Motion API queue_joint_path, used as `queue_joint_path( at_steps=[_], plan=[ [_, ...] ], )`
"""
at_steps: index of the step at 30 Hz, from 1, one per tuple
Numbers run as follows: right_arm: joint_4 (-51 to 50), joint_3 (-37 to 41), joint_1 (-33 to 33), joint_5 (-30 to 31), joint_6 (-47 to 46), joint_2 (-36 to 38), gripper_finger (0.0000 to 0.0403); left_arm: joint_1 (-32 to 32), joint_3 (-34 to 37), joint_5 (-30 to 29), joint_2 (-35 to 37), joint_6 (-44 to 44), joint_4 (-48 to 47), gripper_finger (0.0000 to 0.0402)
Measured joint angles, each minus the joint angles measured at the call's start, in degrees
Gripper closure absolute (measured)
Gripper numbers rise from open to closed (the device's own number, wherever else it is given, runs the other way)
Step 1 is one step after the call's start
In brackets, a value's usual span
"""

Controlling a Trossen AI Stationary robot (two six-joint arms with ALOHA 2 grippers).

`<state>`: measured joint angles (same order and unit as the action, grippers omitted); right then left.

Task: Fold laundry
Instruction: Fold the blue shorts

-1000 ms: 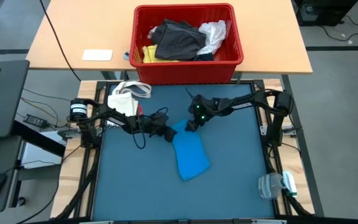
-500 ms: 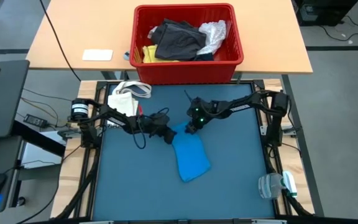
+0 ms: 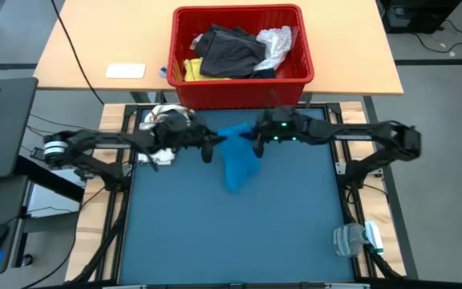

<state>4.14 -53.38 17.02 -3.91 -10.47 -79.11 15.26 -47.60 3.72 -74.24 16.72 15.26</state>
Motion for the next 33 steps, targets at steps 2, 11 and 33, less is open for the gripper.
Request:
queue_joint_path(
  at_steps=[2, 11, 33],
  plan=[
    [0.99, -0.01, -1.48, 2.77, 5.92, 3.07, 0.0377, -0.55, -5.65, -0.02, 1.74, -6.04, -8.14, 0.0363],
    [-7.97, 0.96, -13.89, 8.58, 3.98, 1.17, 0.0377, -9.53, -13.01, -0.48, -3.28, -9.63, -27.21, 0.0363],
    [-1.82, 4.63, -20.71, 5.43, -31.31, -15.38, 0.0377, -12.13, -4.12, 2.83, -16.28, 13.72, -21.25, 0.0361]
  ],
)
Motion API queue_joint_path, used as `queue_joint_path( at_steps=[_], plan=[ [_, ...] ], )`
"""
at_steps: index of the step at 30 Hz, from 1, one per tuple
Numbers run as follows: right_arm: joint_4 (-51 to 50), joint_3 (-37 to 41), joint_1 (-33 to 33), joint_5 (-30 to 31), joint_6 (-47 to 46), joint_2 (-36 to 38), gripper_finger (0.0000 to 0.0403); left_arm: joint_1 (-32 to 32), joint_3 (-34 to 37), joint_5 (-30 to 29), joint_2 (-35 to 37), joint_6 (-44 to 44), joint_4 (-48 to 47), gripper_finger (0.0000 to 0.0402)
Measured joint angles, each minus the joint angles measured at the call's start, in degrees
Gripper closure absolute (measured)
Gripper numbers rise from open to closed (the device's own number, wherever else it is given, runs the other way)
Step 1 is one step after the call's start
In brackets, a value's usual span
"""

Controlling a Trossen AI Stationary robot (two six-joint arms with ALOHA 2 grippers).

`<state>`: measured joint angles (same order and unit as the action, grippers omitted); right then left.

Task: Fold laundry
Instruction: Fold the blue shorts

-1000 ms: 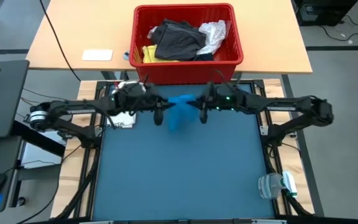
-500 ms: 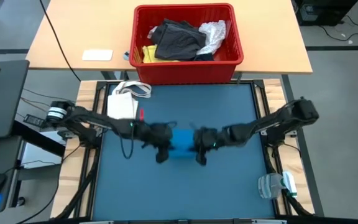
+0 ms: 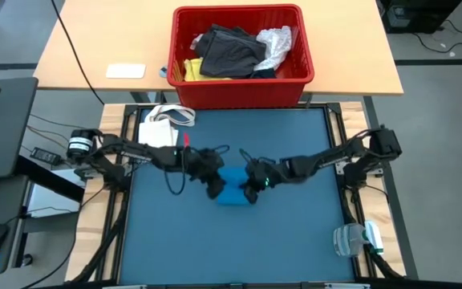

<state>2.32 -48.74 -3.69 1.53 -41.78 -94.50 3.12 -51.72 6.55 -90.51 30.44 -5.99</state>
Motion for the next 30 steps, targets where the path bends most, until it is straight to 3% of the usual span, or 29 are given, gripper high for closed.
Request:
queue_joint_path(
  at_steps=[7, 11, 14, 18, 24, 30],
  plan=[
    [1.71, 4.06, 9.76, -8.02, -2.1, 0.0, 0.0348, 7.39, -0.13, 3.19, -4.07, -3.73, 1.99, 0.036],
    [0.07, 5.06, 11.86, -15.28, -2.15, -0.25, 0.0289, 8.38, 0.15, 10.06, -7.46, -4.27, 2.47, 0.0356],
    [0.71, 4.91, 12.54, -16.4, -3.81, 0.65, 0.024, 8.47, 0.13, 10.8, -7.97, -4.28, 2.3, 0.0342],
    [0.46, 4.89, 12.91, -15.64, -13.07, 1.93, 0.02, 9.84, 0.16, 10.9, -7.19, -4.02, 0.61, 0.0309],
    [2.88, 4.82, 9.74, -14.31, -15.06, 3.28, 0.0202, 12.78, 0.09, 10.21, -2.85, -4.77, 0.98, 0.0249],
    [2.59, 4.82, 9.35, -13.1, -15.69, 3.32, 0.0207, 15.65, 0.11, 10.34, -1.21, -4.21, -4.5, 0.0188]
  ],
)
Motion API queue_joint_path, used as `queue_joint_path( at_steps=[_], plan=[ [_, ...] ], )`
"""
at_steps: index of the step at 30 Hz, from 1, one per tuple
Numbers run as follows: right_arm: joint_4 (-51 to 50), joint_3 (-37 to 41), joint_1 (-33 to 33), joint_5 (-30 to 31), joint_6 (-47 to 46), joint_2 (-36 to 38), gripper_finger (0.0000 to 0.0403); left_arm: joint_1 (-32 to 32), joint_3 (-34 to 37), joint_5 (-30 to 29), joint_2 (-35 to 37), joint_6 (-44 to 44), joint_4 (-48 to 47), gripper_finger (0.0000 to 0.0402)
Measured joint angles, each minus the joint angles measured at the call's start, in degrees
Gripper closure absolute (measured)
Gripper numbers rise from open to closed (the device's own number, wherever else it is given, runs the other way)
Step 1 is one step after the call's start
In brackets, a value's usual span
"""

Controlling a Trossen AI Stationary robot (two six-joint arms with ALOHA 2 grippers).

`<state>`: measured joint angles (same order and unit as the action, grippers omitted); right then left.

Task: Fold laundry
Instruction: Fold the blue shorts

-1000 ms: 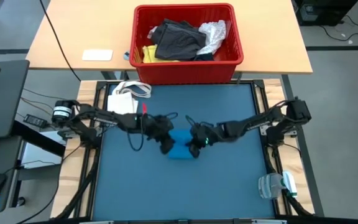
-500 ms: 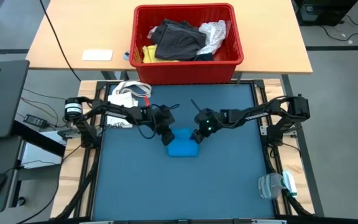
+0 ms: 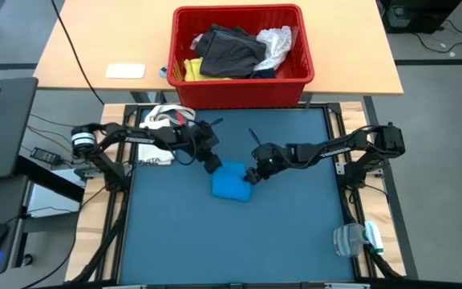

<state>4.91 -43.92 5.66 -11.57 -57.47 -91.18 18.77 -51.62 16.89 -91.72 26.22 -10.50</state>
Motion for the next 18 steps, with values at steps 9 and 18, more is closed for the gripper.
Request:
queue_joint_path(
  at_steps=[9, 18],
  plan=[
    [-1.55, -0.02, 0.82, 2.34, -0.98, 1.42, 0.0208, -8.73, -0.13, 5.78, 2.72, 0.64, 20.08, 0.0188],
    [-3.01, -0.07, 0.47, 2.53, -0.98, 2.29, 0.0207, -12.38, -0.11, -8.07, -9.49, 3.13, 19.85, 0.0231]
  ],
)
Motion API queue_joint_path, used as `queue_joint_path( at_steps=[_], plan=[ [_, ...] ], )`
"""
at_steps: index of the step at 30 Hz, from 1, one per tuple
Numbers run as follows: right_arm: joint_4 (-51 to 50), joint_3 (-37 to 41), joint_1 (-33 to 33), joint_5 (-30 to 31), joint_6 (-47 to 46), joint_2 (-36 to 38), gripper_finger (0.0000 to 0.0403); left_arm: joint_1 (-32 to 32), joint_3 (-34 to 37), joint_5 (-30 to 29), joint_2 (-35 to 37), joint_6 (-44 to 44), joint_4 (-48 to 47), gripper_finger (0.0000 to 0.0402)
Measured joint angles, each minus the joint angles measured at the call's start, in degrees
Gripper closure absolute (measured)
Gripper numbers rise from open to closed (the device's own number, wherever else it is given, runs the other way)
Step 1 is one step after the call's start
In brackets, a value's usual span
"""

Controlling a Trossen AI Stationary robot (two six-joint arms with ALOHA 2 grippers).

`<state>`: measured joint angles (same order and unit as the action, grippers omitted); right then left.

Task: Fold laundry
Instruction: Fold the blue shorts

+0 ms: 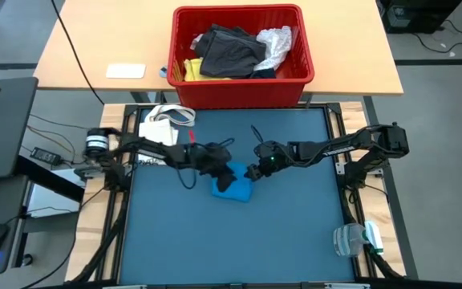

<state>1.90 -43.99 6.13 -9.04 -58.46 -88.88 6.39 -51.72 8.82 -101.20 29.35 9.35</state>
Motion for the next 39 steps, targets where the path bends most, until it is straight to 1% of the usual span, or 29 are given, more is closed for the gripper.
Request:
queue_joint_path(
  at_steps=[2, 4, 7, 10, 14, 18, 22, 27, 29, 35, 39],
  plan=[
    [-0.21, 0.0, 0.16, -0.05, 0.09, 0.0, 0.0207, 0.2, 0.0, -0.04, -2.99, 2.97, -0.95, 0.0236],
    [-0.62, 0.0, 0.26, -0.15, 0.15, 0.0, 0.0207, 0.17, -0.41, 0.34, -4.34, 5.72, -2.71, 0.0243],
    [-0.9, 0.0, 0.29, -0.28, 1.16, 0.0, 0.0207, -0.72, -0.7, 0.17, -4.29, 11.56, -9.83, 0.0253],
    [-1.74, 0.0, 0.27, -0.49, 2.28, 0.0, 0.0207, -3.29, 0.48, -0.84, -1.18, 17.44, -16.85, 0.0257],
    [-2.85, 0.0, 0.26, -0.4, 4.06, 0.0, 0.0208, -8.43, 4.43, -6.14, 5.8, 24.46, -22.56, 0.0258],
    [-2.86, 0.0, 0.0, 0.37, 4.91, 0.0, 0.0209, -13.26, 11.78, -9.02, 15.22, 31.28, -28.31, 0.0258],
    [-2.9, 0.0, -0.57, 0.41, 6.73, 0.0, 0.0209, -17.62, 20.3, -10.47, 25.15, 36.38, -33.18, 0.0258],
    [-2.94, 0.0, -0.54, -0.65, 8.0, 0.0, 0.0209, -20.94, 28.02, -10.57, 35.33, 37.4, -34.97, 0.0258],
    [-2.93, 0.0, -0.55, -1.57, 8.62, 0.0, 0.0209, -21.44, 29.3, -10.54, 38.1, 37.43, -37.04, 0.0258],
    [-3.54, 0.0, -0.55, -6.88, 10.4, 0.0, 0.0209, -21.41, 29.91, -10.41, 45.11, 37.97, -49.08, 0.0258],
    [-6.04, 0.0, -0.48, -10.77, 12.6, 0.29, 0.0209, -21.39, 28.87, -10.78, 49.06, 41.85, -51.95, 0.0257]
  ],
)
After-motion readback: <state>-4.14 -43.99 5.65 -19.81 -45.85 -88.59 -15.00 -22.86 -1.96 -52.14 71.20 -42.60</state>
